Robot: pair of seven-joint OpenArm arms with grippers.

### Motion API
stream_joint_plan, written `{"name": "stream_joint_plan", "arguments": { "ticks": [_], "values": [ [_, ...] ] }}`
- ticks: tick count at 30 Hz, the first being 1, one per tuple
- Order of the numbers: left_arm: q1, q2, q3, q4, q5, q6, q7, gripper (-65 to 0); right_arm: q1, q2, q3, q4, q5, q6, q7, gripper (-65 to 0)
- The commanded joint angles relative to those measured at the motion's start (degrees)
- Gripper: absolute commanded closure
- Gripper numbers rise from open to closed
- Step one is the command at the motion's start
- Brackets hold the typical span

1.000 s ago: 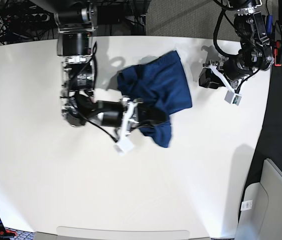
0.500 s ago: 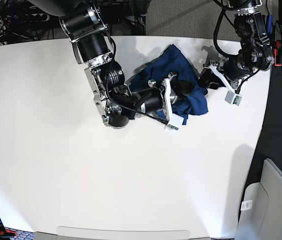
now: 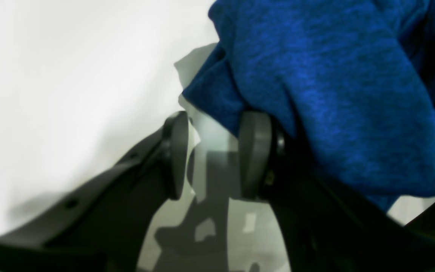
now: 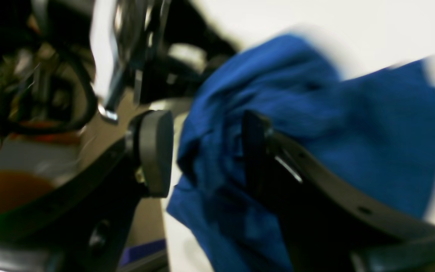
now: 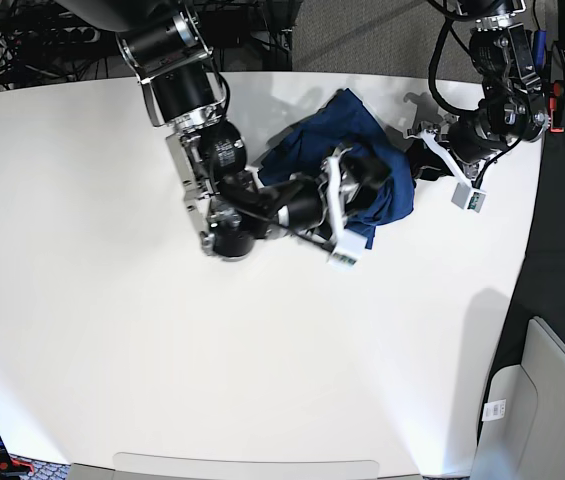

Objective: Fold the T-shirt properly
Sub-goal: 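Fold the held end with the right gripper over toward the left gripper, then press the folded bundle down with the right gripper and release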

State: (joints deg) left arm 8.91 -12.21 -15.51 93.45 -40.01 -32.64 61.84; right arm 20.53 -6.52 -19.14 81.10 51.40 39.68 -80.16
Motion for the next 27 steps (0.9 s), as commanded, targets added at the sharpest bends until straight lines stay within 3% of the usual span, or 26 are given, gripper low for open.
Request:
{"name": "stream_joint_plan", "arguments": {
  "ticks": [1,6,14,18,21,27],
  "values": [
    [-0.6,-0.7,-0.4,0.8,-0.9,-0.5,-1.0,-22.4,1.3,0.3,1.7,1.9,1.7,0.3,0.7,-27.5],
    [-0.6,-0.8,-0.4,0.8,-0.9,-0.5,-1.0,-22.4,1.1,5.7,8.2,5.4,1.7,0.3,0.7,-26.1],
    [-0.6,-0.8,-0.5,0.8,-0.9,-0.5,-1.0,-22.4,-0.2,15.2,9.2,5.5,1.1,0.3,3.2,-26.1],
    [-0.6,-0.5,-0.2,0.8,-0.9,-0.5,-1.0,-22.4,-0.2,15.2,11.9,5.1,-3.6,0.3,5.9,-26.1],
    [-0.6,-0.4,0.0,0.8,-0.9,-0.5,-1.0,-22.4,-0.2,12.8,11.7,5.0,-8.1,0.3,9.2,-26.1],
    [-0.6,0.3,-0.1,0.8,-0.9,-0.5,-1.0,-22.4,-0.2,7.4,9.4,3.1,-15.7,0.3,10.1,-26.0]
  ]
}}
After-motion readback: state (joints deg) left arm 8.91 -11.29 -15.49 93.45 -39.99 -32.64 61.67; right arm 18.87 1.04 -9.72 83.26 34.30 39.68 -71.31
